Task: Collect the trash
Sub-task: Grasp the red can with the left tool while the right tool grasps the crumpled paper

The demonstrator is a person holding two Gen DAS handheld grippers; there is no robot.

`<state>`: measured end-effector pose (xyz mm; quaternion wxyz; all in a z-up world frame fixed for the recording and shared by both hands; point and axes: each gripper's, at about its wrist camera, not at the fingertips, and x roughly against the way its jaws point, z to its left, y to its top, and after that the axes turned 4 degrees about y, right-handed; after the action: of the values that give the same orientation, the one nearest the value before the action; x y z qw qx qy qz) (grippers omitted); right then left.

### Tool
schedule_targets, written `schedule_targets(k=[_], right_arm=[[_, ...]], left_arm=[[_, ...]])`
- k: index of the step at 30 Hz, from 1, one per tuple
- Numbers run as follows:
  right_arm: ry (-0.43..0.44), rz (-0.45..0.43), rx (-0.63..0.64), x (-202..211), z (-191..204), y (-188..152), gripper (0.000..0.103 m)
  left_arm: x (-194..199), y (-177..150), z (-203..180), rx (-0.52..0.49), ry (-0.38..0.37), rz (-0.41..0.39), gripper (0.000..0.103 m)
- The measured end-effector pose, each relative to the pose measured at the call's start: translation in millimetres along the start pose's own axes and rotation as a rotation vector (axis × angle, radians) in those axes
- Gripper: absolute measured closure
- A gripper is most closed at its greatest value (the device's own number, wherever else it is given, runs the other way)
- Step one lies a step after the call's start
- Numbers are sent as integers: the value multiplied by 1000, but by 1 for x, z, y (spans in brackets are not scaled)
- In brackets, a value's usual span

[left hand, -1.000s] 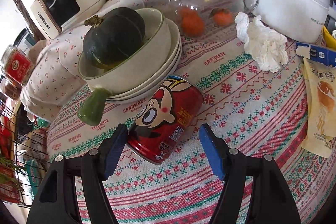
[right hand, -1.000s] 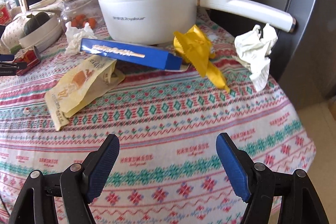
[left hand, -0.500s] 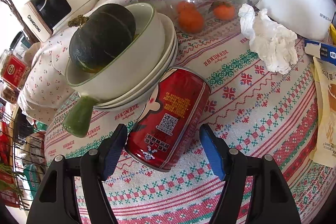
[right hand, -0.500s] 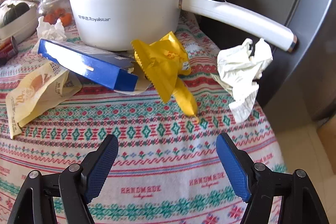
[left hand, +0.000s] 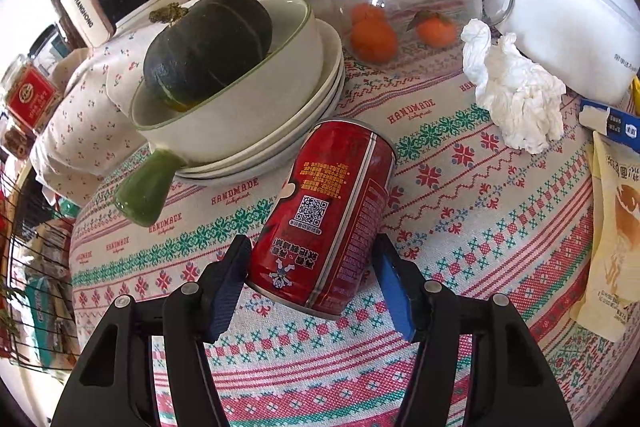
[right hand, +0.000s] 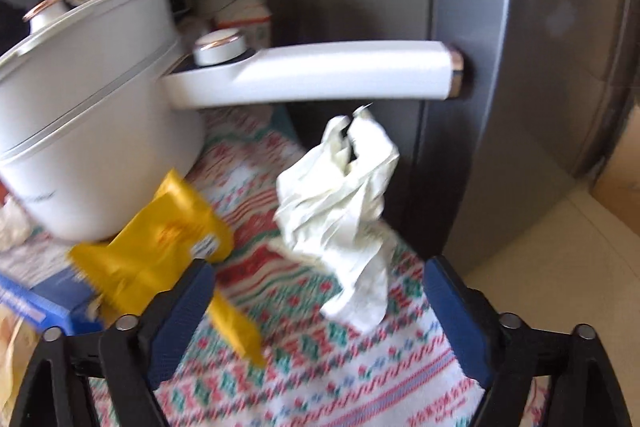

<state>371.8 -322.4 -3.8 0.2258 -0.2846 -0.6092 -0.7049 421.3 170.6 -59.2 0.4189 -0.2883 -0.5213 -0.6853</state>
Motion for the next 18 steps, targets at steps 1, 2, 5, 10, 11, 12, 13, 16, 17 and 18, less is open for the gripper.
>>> schedule_targets(k=[1, 2, 5, 10, 11, 12, 13, 16, 17, 18], right_arm=[[-12, -8, -11, -7, -1, 1, 10], [-29, -5, -16, -14, -2, 2, 10], [-42, 4, -12, -33, -2, 6, 10], [-9, 74, 4, -55, -2, 4, 46], [13, 54, 9, -49, -3, 3, 52], [40, 42, 17, -42, -3, 1, 54], [48, 29, 27, -33, -2, -3, 54], [98, -9, 9, -3, -1, -12, 55], [118, -17, -10, 9, -1, -17, 55], [139, -23, -25, 19, 0, -18, 55]], left_arm=[[1, -1, 0, 17, -7, 1, 39], [3, -3, 0, 31, -16, -2, 39], [7, -6, -3, 58, -40, -8, 39], [13, -15, -1, 114, -60, -15, 40], [15, -17, -1, 119, -64, -21, 40], [17, -19, 0, 124, -69, -26, 41], [20, -21, -1, 129, -76, -29, 42], [35, -29, -2, 148, -112, -48, 43], [42, -32, -2, 155, -121, -60, 44], [49, -36, -3, 160, -125, -68, 44]])
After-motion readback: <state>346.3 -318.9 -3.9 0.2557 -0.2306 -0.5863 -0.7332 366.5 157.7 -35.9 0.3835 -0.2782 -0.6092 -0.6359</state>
